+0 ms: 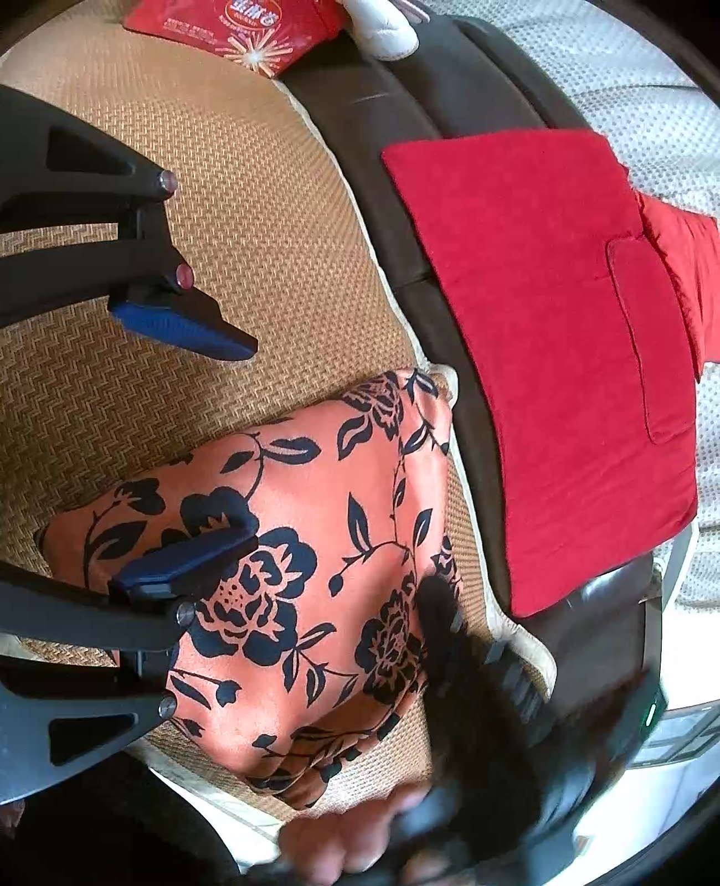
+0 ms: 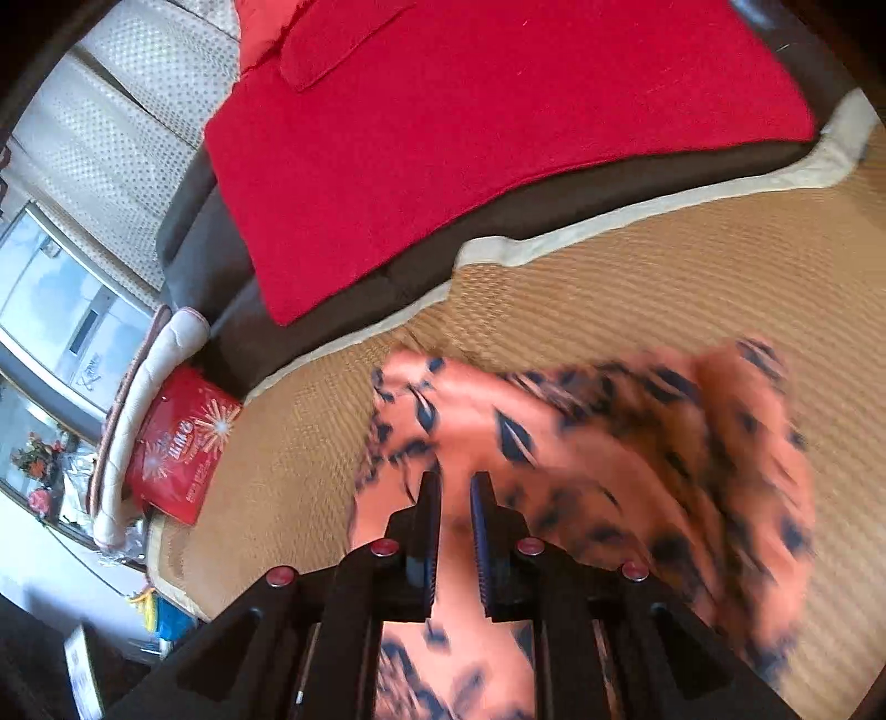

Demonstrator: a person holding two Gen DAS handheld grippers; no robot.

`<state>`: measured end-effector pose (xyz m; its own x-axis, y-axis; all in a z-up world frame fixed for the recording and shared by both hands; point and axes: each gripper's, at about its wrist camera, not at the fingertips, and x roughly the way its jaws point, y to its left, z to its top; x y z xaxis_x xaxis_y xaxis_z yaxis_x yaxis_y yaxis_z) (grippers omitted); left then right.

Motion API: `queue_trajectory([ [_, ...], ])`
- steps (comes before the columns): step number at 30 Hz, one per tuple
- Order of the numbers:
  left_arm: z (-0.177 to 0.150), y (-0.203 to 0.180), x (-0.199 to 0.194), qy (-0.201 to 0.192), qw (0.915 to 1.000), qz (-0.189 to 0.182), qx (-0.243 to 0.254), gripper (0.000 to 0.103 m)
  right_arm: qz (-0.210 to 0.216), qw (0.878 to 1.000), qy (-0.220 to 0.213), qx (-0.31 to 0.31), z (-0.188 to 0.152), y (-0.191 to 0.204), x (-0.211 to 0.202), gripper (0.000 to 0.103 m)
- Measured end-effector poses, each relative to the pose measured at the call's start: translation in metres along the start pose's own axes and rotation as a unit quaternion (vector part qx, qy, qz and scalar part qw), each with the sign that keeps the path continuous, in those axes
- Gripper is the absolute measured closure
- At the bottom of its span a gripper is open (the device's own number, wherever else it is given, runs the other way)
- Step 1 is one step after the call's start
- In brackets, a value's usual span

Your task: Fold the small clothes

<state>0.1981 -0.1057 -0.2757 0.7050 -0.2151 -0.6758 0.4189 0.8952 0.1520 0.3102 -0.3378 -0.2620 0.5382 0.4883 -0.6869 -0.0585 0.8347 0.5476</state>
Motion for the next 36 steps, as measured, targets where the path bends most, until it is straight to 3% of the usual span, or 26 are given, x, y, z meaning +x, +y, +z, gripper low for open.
queue_trajectory([
  [3,0.001,-0.002,-0.003,0.0,1.0,0.006,0.001,0.039,-0.021,1.0,-0.003,0.01,-0.016,-0.01,-0.015,0.089],
  [7,0.001,-0.006,-0.002,0.003,0.9998,0.016,0.01,0.039,-0.057,0.998,0.024,0.019,-0.034,-0.025,-0.002,0.089],
  [11,0.001,-0.007,-0.002,0.006,0.9998,0.019,0.008,0.039,-0.046,0.999,0.019,0.012,-0.035,-0.029,-0.012,0.088],
  [19,0.008,-0.002,0.0,0.003,0.9998,0.02,-0.009,0.039,0.001,0.999,-0.047,0.02,-0.034,-0.047,-0.048,0.086],
  [21,0.011,0.0,0.0,0.001,0.9997,0.022,-0.013,0.037,0.0,0.998,-0.058,0.026,-0.034,-0.054,-0.055,0.079],
  [23,0.012,0.001,0.001,0.001,0.9995,0.025,-0.018,0.034,0.001,0.997,-0.068,0.039,-0.033,-0.064,-0.061,0.063],
  [24,0.013,0.002,0.002,0.002,0.9994,0.027,-0.023,0.033,0.001,0.996,-0.076,0.046,-0.032,-0.071,-0.067,0.053],
  [25,0.014,0.003,0.003,0.003,0.9992,0.027,-0.028,0.033,-0.002,0.995,-0.083,0.05,-0.032,-0.072,-0.07,0.033],
  [28,0.018,0.009,0.005,0.001,0.9985,0.03,-0.045,0.032,-0.007,0.992,-0.115,0.052,-0.031,-0.078,-0.084,0.03],
  [36,0.025,0.03,0.019,0.011,0.995,0.038,-0.091,0.032,-0.009,0.989,-0.121,0.082,-0.028,-0.095,-0.093,0.03],
])
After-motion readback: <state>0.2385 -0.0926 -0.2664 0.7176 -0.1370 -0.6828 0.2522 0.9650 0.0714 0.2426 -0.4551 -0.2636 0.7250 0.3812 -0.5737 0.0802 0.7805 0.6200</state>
